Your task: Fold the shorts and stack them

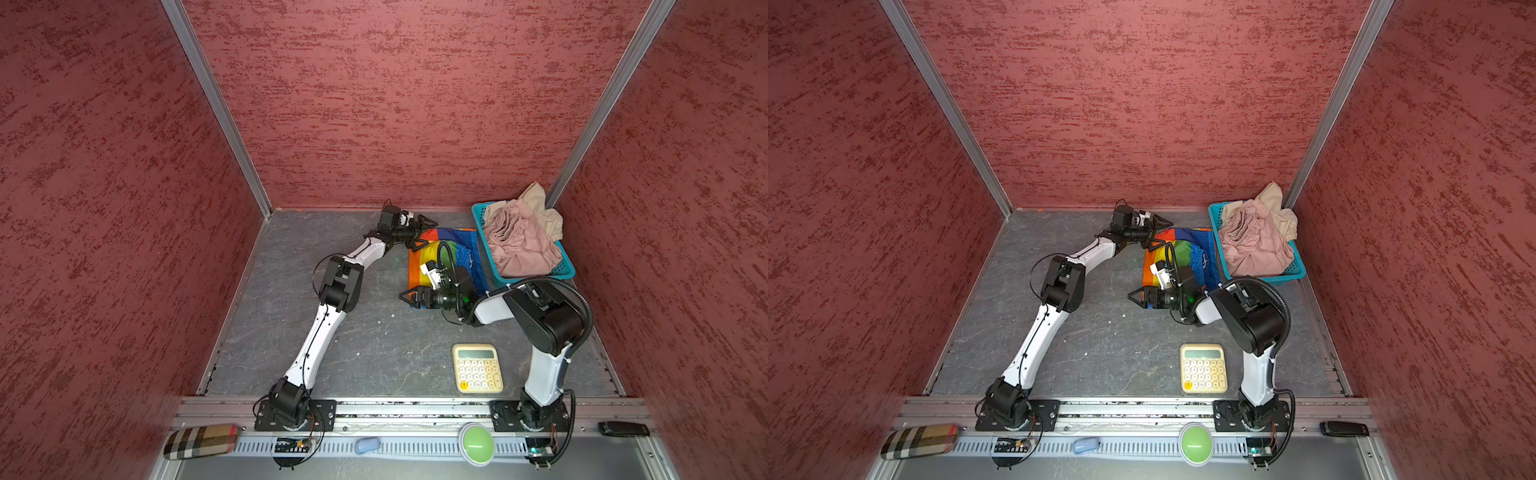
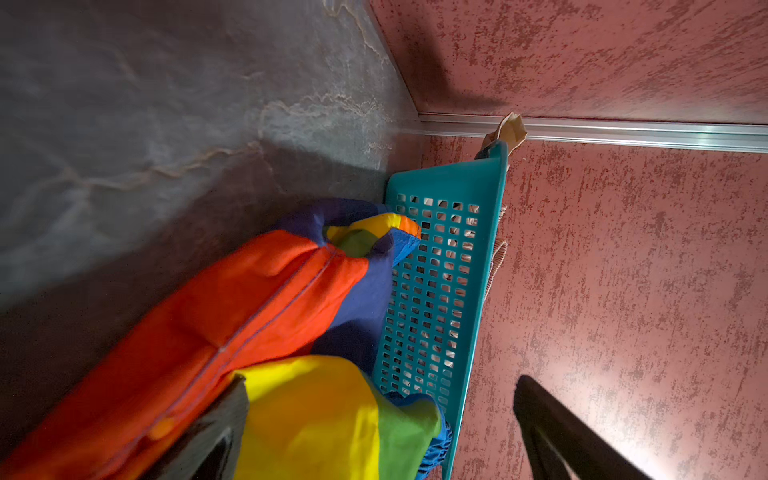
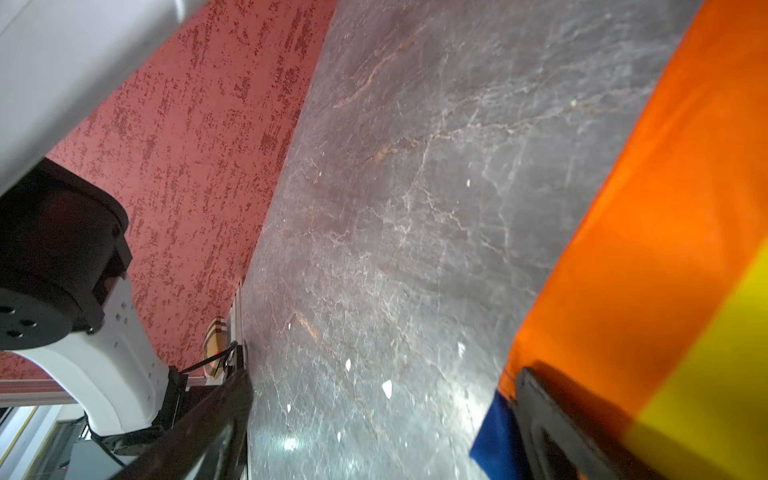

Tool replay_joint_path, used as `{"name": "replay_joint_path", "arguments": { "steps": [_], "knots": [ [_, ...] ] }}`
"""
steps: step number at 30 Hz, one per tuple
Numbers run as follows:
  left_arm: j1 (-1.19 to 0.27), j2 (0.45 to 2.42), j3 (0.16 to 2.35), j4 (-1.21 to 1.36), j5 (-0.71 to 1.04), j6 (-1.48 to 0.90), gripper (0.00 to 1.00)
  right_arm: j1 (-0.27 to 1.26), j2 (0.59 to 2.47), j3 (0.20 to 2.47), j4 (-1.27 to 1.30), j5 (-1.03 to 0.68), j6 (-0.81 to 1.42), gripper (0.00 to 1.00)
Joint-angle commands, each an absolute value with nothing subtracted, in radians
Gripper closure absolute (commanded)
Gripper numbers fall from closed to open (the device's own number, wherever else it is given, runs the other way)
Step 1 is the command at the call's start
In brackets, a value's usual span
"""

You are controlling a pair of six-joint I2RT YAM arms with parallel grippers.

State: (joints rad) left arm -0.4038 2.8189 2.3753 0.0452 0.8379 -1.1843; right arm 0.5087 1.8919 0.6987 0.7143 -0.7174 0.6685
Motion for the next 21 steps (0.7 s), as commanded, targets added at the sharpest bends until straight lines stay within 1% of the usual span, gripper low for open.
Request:
{"name": "replay_joint_path", "arguments": {
  "steps": [1, 5, 7, 9, 11, 14, 16, 18, 21],
  "knots": [
    [-0.377, 2.876, 2.367, -0.027, 0.801, -1.144, 0.01, 0.515, 1.861, 0.643, 0.622, -0.713, 0.672, 0.01],
    [-0.372, 2.870, 2.362, -0.041, 0.801, -1.132, 0.01, 0.522, 1.815, 0.642, 0.570, -0.710, 0.660, 0.01],
    [-0.364, 2.841, 2.365, -0.043, 0.808, -1.122, 0.00, 0.520, 1.744, 0.658, 0.518, -0.701, 0.652, 0.01],
    [-0.355, 2.783, 2.368, -0.068, 0.808, -1.083, 0.01, 0.516, 1.651, 0.703, 0.405, -0.663, 0.606, 0.01],
    [-0.342, 2.710, 2.387, -0.124, 0.805, -1.020, 0.01, 0.498, 1.548, 0.773, 0.231, -0.598, 0.531, 0.01],
    [-0.308, 2.589, 2.391, -0.212, 0.799, -0.933, 0.01, 0.425, 1.416, 0.858, 0.037, -0.514, 0.452, 0.01],
    [-0.273, 2.503, 2.333, -0.209, 0.803, -0.919, 0.01, 0.374, 1.376, 0.910, -0.075, -0.467, 0.403, 0.01],
    [-0.242, 2.415, 2.235, -0.184, 0.810, -0.917, 0.01, 0.343, 1.378, 0.960, -0.177, -0.406, 0.346, 0.01],
    [-0.215, 2.294, 2.021, -0.168, 0.815, -0.892, 0.01, 0.315, 1.421, 0.991, -0.239, -0.360, 0.314, 0.01]
  ]
}}
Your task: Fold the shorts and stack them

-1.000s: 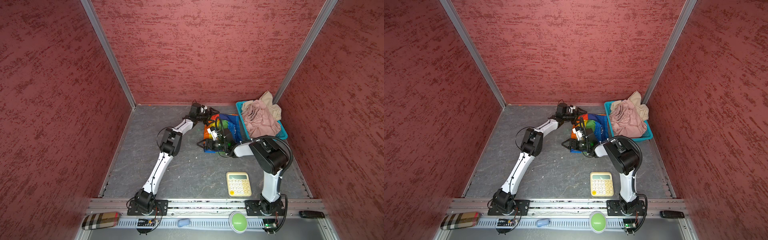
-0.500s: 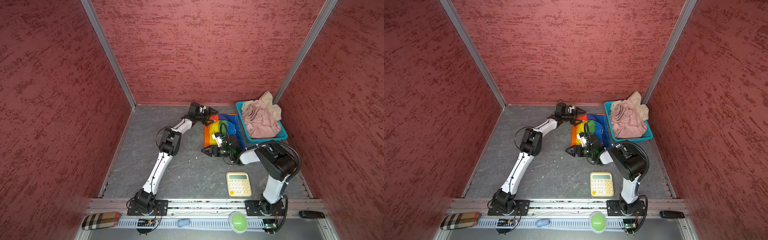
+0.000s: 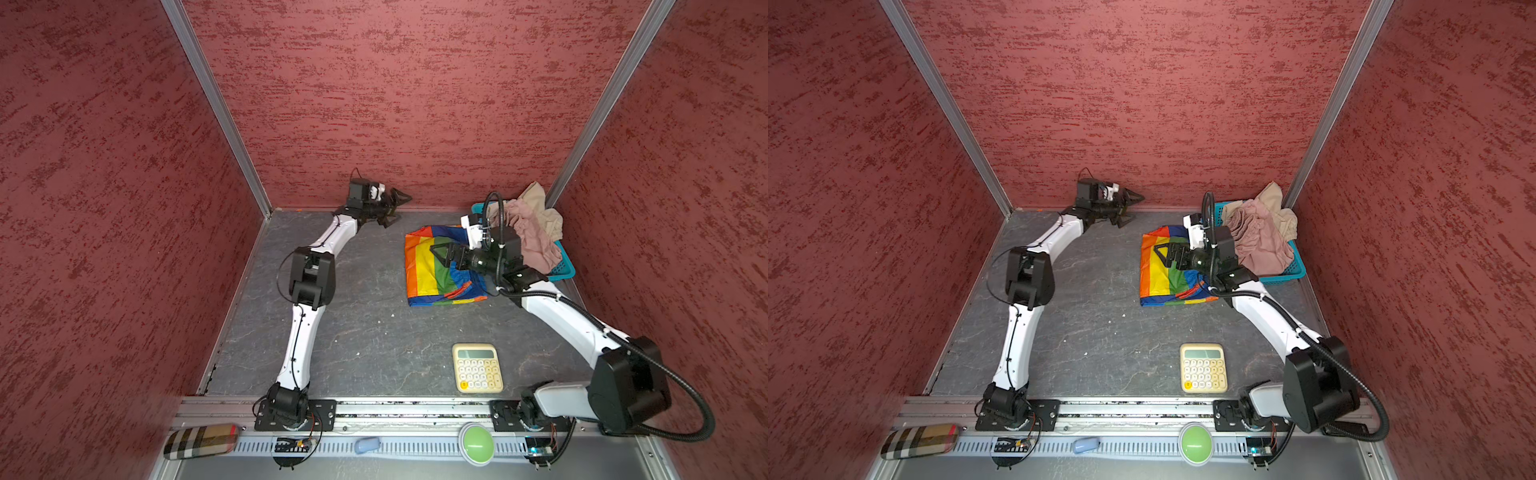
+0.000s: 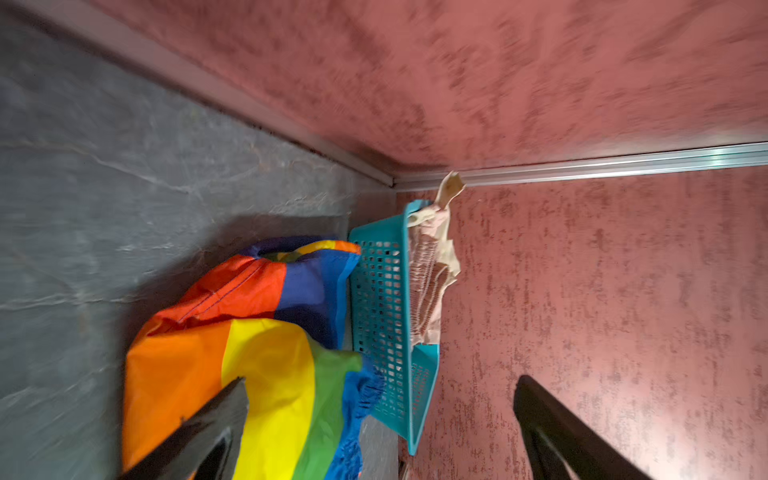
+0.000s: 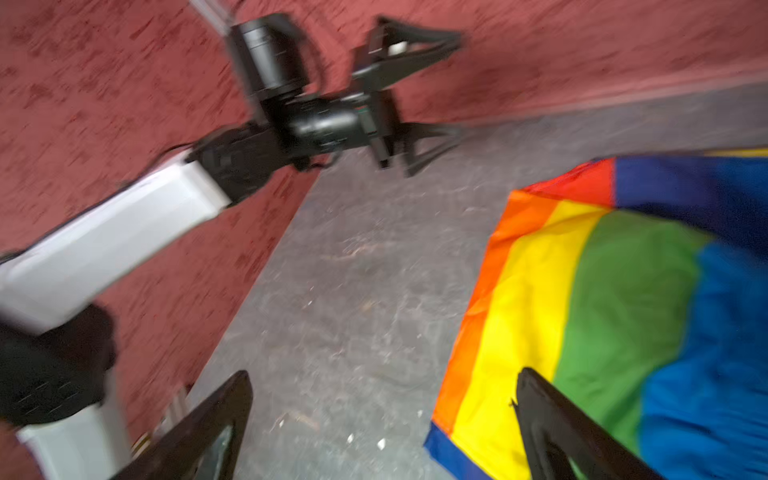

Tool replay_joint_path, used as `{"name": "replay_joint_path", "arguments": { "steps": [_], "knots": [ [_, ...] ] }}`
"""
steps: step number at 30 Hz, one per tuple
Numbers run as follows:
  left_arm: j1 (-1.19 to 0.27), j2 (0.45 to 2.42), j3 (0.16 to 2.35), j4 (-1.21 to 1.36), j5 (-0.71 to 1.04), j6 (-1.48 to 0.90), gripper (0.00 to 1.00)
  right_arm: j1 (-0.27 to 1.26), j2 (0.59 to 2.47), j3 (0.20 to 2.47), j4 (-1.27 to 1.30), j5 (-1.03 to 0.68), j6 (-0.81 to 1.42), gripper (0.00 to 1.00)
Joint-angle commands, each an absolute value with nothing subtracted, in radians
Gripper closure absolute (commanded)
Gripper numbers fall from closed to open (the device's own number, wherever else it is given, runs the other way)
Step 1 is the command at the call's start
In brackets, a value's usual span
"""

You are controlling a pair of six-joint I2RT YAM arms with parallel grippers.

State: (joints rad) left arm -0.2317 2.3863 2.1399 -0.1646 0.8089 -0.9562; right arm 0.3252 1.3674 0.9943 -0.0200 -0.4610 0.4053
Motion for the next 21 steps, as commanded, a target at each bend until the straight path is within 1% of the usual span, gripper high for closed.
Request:
{"name": "replay_joint_path", "arguments": {
  "steps": [1, 4, 8, 11, 15, 19, 21],
  "knots": [
    [-0.213, 2.259, 1.935, -0.158, 0.813, -0.878, 0.01, 0.308, 1.436, 0.991, -0.239, -0.346, 0.323, 0.01],
    [-0.222, 2.197, 1.751, -0.166, 0.814, -0.823, 0.01, 0.298, 1.490, 0.983, -0.213, -0.356, 0.347, 0.01],
    [-0.249, 2.184, 1.642, -0.238, 0.790, -0.703, 0.01, 0.295, 1.542, 0.980, -0.208, -0.347, 0.354, 0.01],
    [-0.296, 2.191, 1.646, -0.375, 0.714, -0.570, 0.01, 0.287, 1.562, 0.977, -0.227, -0.335, 0.353, 0.01],
    [-0.359, 2.244, 1.701, -0.520, 0.623, -0.480, 0.01, 0.261, 1.544, 0.948, -0.216, -0.348, 0.367, 0.01],
    [-0.385, 2.279, 1.703, -0.519, 0.621, -0.483, 0.06, 0.239, 1.520, 0.936, -0.213, -0.361, 0.373, 0.01],
    [-0.391, 2.293, 1.704, -0.518, 0.612, -0.487, 0.11, 0.226, 1.512, 0.929, -0.213, -0.365, 0.374, 0.01]
  ]
}}
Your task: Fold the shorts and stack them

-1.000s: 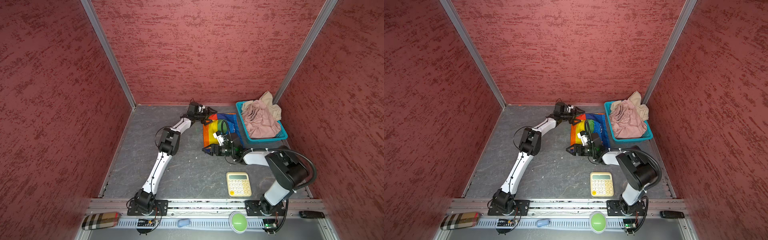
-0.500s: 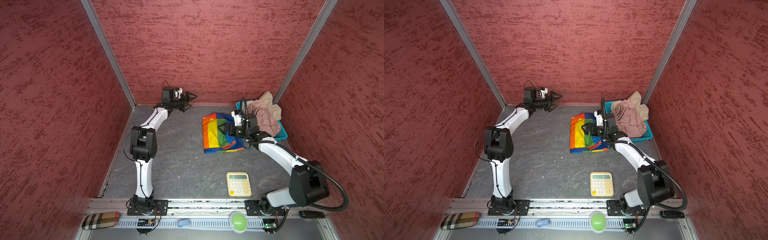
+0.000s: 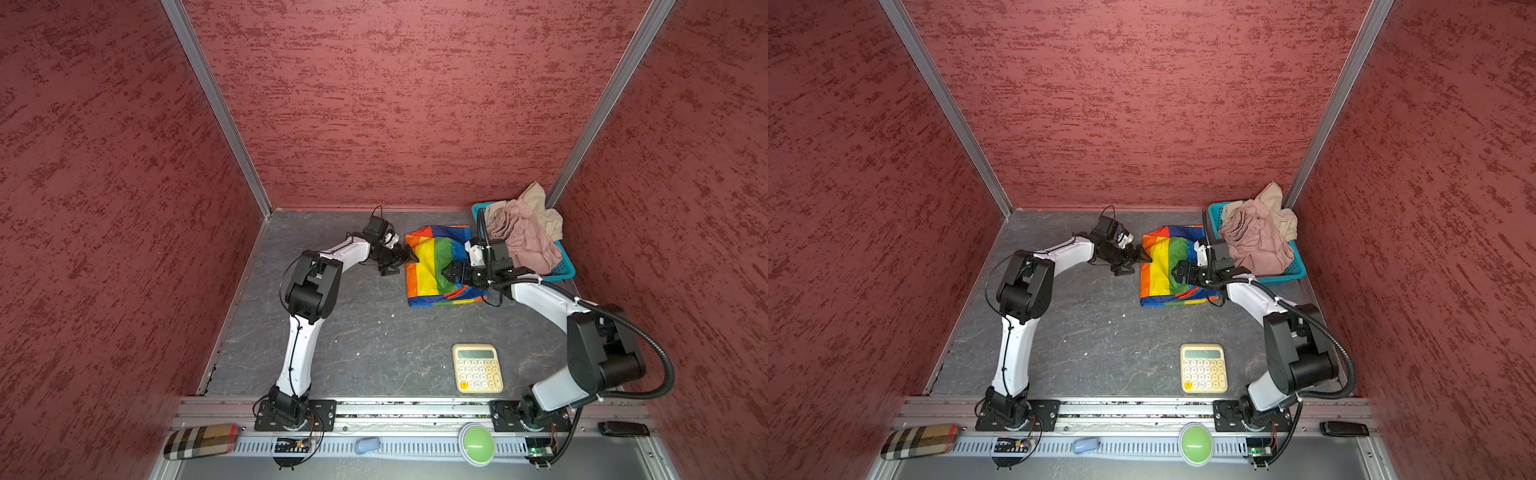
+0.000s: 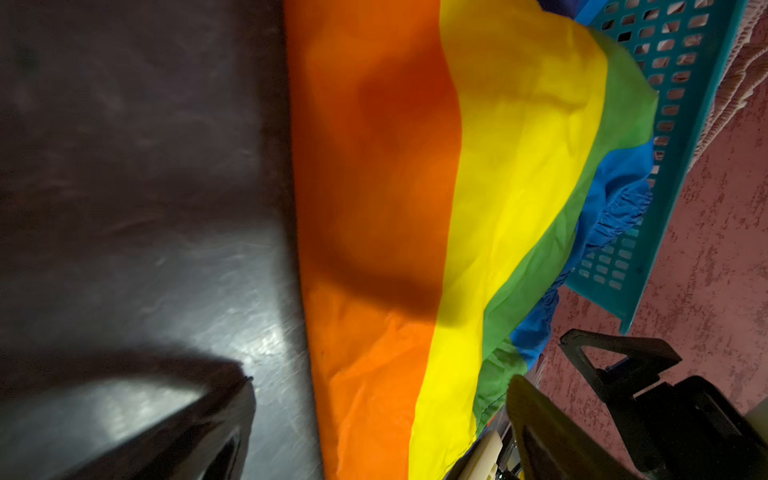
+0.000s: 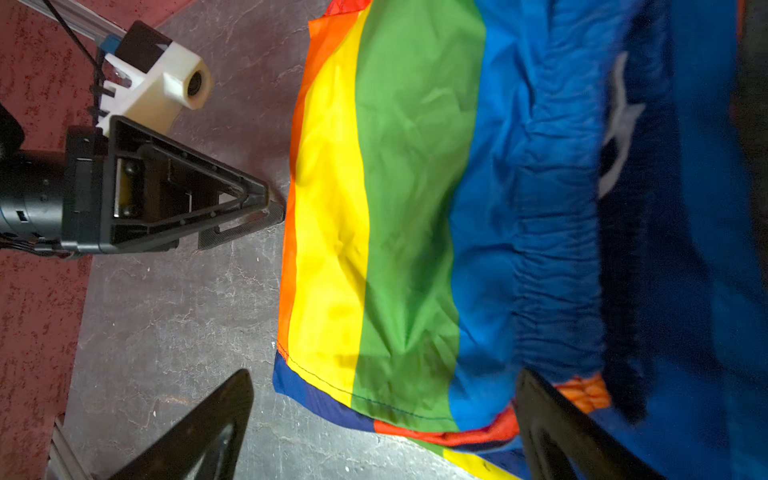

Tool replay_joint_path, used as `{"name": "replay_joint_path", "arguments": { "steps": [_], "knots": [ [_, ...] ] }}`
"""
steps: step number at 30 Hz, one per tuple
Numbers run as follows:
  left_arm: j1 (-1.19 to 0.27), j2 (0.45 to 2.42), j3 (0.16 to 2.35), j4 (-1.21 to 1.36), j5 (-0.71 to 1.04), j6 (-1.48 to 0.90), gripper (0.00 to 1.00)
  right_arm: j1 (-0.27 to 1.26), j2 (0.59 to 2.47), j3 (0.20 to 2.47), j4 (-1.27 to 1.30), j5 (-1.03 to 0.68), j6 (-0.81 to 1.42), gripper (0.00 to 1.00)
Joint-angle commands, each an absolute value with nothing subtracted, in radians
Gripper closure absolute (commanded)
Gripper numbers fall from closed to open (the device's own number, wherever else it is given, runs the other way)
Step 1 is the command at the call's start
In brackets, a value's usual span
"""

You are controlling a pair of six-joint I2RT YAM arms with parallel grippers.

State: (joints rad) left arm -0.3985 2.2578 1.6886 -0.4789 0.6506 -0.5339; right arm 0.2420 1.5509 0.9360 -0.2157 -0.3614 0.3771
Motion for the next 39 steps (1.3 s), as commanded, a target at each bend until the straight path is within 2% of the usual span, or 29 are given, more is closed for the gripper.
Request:
{"name": "replay_joint_path", "arguments": {
  "steps": [1, 9, 12, 14, 20, 24, 27, 34, 39],
  "knots": [
    [-0.393, 2.299, 1.706, -0.522, 0.601, -0.484, 0.14, 0.219, 1.508, 0.925, -0.211, -0.371, 0.374, 0.01],
    [-0.418, 2.372, 1.743, -0.538, 0.575, -0.486, 0.38, 0.187, 1.474, 0.882, -0.156, -0.417, 0.404, 0.01],
    [-0.435, 2.396, 1.766, -0.543, 0.577, -0.487, 0.55, 0.182, 1.475, 0.883, -0.150, -0.418, 0.408, 0.01],
    [-0.442, 2.410, 1.779, -0.542, 0.581, -0.489, 0.70, 0.178, 1.476, 0.884, -0.145, -0.422, 0.410, 0.01],
    [-0.448, 2.413, 1.800, -0.558, 0.580, -0.472, 0.98, 0.168, 1.473, 0.880, -0.128, -0.430, 0.416, 0.01],
    [-0.440, 2.397, 1.823, -0.598, 0.569, -0.456, 1.00, 0.165, 1.475, 0.869, -0.112, -0.438, 0.424, 0.01],
    [-0.421, 2.347, 1.862, -0.702, 0.495, -0.397, 1.00, 0.165, 1.477, 0.869, -0.107, -0.441, 0.427, 0.01],
    [-0.301, 2.270, 1.985, -1.056, 0.080, -0.220, 1.00, 0.199, 1.504, 0.902, -0.095, -0.454, 0.438, 0.01],
    [-0.200, 2.226, 1.950, -1.105, -0.309, -0.076, 1.00, 0.265, 1.553, 0.959, -0.071, -0.450, 0.453, 0.01]
  ]
}}
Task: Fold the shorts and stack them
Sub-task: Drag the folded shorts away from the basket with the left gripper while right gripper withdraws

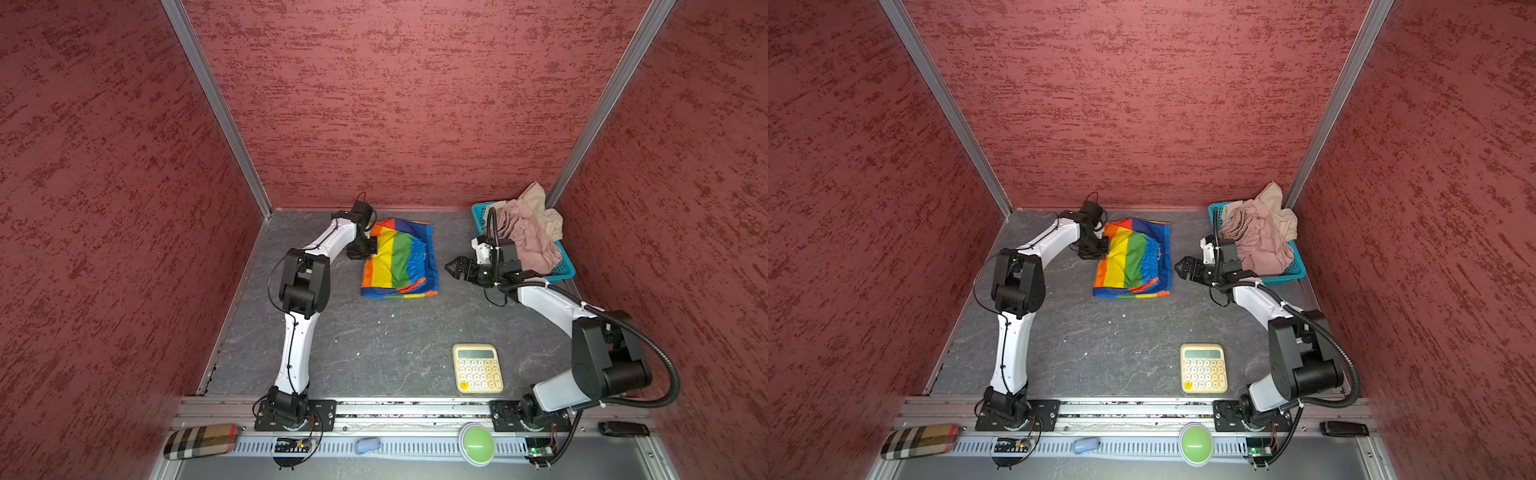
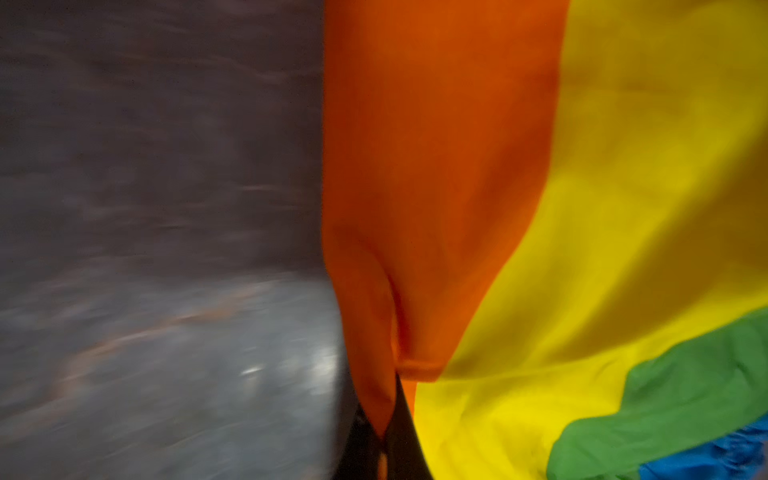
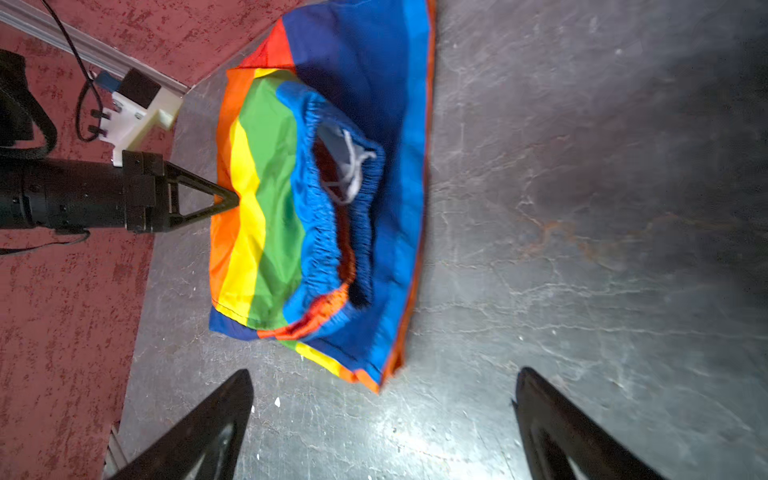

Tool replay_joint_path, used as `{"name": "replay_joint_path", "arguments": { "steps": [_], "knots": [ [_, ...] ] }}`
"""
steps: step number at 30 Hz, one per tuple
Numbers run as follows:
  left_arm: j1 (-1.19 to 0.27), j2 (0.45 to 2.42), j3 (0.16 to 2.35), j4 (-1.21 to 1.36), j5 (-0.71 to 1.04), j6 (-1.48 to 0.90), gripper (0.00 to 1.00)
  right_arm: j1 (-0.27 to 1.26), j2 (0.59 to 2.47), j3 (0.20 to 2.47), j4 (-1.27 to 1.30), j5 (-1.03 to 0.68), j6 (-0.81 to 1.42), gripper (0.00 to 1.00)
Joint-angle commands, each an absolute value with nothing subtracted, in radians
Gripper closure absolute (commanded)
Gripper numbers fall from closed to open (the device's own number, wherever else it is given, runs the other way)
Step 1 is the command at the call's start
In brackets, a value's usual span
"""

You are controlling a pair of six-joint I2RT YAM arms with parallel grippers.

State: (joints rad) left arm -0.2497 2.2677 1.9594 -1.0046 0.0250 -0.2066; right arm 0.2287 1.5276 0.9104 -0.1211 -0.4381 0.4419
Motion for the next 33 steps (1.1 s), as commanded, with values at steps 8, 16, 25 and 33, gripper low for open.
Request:
{"name": "replay_joint_path", "arguments": {
  "steps": [8, 16, 25, 33],
  "knots": [
    [-0.061, 2.184, 1.811, -0.803, -0.659, 0.256, 1.00, 0.377, 1.683, 1.111, -0.046, -0.461, 0.480, 0.01],
    [0.038, 2.185, 1.686, -0.311, -0.699, 0.668, 1.00, 0.411, 1.748, 1.218, -0.099, -0.495, 0.481, 0.01],
    [0.168, 2.248, 1.858, -0.409, -0.533, 0.634, 1.00, 0.410, 1.756, 1.247, -0.182, -0.463, 0.438, 0.01],
    [0.181, 2.274, 1.813, -0.427, -0.484, 0.579, 1.00, 0.410, 1.807, 1.303, -0.187, -0.478, 0.451, 0.01]
  ]
}}
